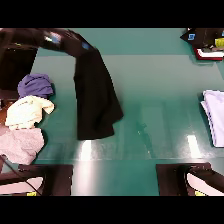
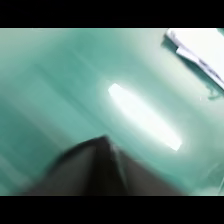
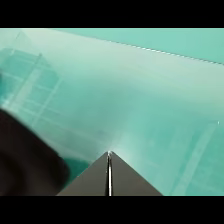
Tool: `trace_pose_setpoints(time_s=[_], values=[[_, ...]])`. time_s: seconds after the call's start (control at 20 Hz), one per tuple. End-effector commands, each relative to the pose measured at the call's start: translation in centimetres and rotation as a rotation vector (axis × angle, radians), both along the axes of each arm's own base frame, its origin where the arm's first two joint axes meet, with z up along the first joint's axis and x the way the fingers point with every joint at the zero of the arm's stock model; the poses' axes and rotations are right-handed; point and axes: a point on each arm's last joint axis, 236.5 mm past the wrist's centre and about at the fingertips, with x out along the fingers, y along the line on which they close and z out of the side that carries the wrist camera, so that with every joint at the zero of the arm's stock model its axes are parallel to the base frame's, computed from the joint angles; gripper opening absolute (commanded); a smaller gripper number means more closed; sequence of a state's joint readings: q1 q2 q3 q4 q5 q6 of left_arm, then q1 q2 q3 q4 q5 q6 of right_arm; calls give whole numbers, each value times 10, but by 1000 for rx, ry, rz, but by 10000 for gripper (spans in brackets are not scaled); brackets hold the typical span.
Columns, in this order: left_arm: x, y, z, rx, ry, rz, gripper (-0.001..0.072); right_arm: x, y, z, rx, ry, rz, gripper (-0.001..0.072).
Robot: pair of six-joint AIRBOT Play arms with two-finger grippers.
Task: Fold the shirts.
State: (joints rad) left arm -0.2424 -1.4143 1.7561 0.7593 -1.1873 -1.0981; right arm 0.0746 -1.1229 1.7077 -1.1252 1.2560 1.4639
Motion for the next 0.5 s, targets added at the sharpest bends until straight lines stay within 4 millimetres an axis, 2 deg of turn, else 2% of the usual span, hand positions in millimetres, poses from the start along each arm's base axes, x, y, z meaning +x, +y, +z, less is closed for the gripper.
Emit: trace_pose_setpoints(time_s=[0.0, 0.1, 0.2, 0.25, 0.35, 0.45], values=[[25, 6, -58, 8, 192, 89, 572, -5, 1, -6, -11, 31, 12, 18], [27, 36, -65, 34, 245, 123, 557, -6, 0, -8, -18, 38, 14, 19], [15, 71, -81, 94, 348, 135, 557, -7, 0, -9, -20, 46, 17, 19], [4, 90, -98, 155, 409, 140, 557, -8, 0, -10, -21, 49, 17, 19], [-19, 126, -143, 257, 559, 190, 557, -7, 0, -9, -20, 46, 16, 19], [-46, 140, -185, 276, 667, 221, 557, -8, 0, -10, -21, 49, 18, 19]])
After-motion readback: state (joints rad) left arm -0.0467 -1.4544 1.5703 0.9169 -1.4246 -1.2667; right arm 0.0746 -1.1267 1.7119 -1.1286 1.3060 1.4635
